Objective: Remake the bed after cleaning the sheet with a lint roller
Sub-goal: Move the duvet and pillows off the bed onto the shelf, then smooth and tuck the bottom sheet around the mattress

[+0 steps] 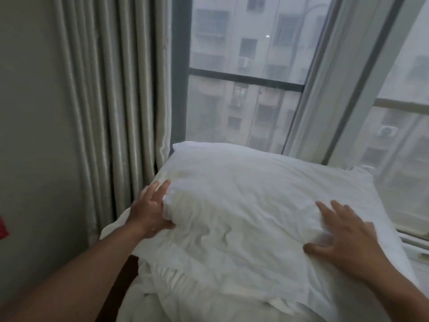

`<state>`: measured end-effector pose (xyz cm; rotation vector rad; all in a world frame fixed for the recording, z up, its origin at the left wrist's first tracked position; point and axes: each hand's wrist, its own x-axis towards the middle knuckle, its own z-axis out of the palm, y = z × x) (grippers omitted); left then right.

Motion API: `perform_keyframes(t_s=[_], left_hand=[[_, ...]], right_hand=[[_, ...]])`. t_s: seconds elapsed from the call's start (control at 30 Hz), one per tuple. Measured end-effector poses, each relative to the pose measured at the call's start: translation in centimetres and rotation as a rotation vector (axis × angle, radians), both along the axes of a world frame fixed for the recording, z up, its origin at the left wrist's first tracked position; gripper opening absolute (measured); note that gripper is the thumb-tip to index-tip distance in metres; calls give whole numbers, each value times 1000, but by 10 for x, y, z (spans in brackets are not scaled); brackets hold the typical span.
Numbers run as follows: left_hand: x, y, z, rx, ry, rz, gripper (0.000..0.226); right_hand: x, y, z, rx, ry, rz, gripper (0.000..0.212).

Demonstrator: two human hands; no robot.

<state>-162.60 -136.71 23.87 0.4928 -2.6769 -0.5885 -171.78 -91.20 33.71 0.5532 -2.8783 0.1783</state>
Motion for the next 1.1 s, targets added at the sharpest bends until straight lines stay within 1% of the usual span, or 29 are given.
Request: perform_keyframes(t_s=[0.03,0.07,0.1,0.13,0.17,0.2,0.23,0.3,0.37,0.4,0.43,0.5,0.53,0.57,0.63,0.67,0.73,0.77,0.83,0.9,0.97,1.03,1.1], left_hand=[[12,8,-6,-3,37,68,127],[25,18,-11,-14,71,122,119],[40,30,-17,16,93,168,113],[56,42,-23,97,112,215,107],[74,54,-30,185,114,260,103],[94,65,-39,266,116,299,101],[116,74,-50,339,95,355,100],[170,87,-80,459,24,491,93],[234,103,-111,574,-81,616,81],[269,112,-129,638,-144,686,76],[304,122,-145,709,-193,747,74],[371,144,-173,833,-237,868,68],[399,154,-185,873,-272,919,61],[423,163,-192,892,-302,961,54],[466,180,-209,899,-353,1066,58],[485,189,-217,932,-345,1129,52],[524,209,-242,999,-345,1240,18],[541,219,-253,1052,-357,1266,14],[576,239,-277,1167,-398,1343,29],[607,249,-294,1258,-406,1417,29],[635,249,-306,1289,-429,1472,28],[661,233,-313,1280,-445,1506,28],[687,196,-314,1233,-478,1510,21]], right_hand=[[15,-16,-2,-92,110,50,103],[34,-38,-5,-231,211,160,92],[55,-62,-11,-383,270,308,80],[78,-89,-19,-506,284,462,69],[100,-113,-29,-585,246,595,59],[119,-135,-43,-625,146,695,52],[133,-153,-59,-626,4,764,46],[152,-182,-101,-590,-344,806,30],[165,-204,-146,-499,-671,779,19],[173,-213,-168,-423,-766,782,18],[182,-222,-190,-331,-810,808,16],[206,-239,-225,-128,-852,895,12],[220,-250,-238,-33,-867,947,12],[233,-260,-251,54,-878,999,12],[263,-281,-273,228,-891,1103,13],[277,-291,-285,325,-899,1147,14],[302,-313,-307,537,-921,1197,15],[313,-324,-318,643,-924,1202,15],[331,-346,-334,798,-932,1172,15],[347,-372,-353,851,-933,1110,14],[366,-401,-368,852,-905,1058,14],[391,-432,-375,856,-895,1040,18],[422,-470,-384,836,-908,1070,28]])
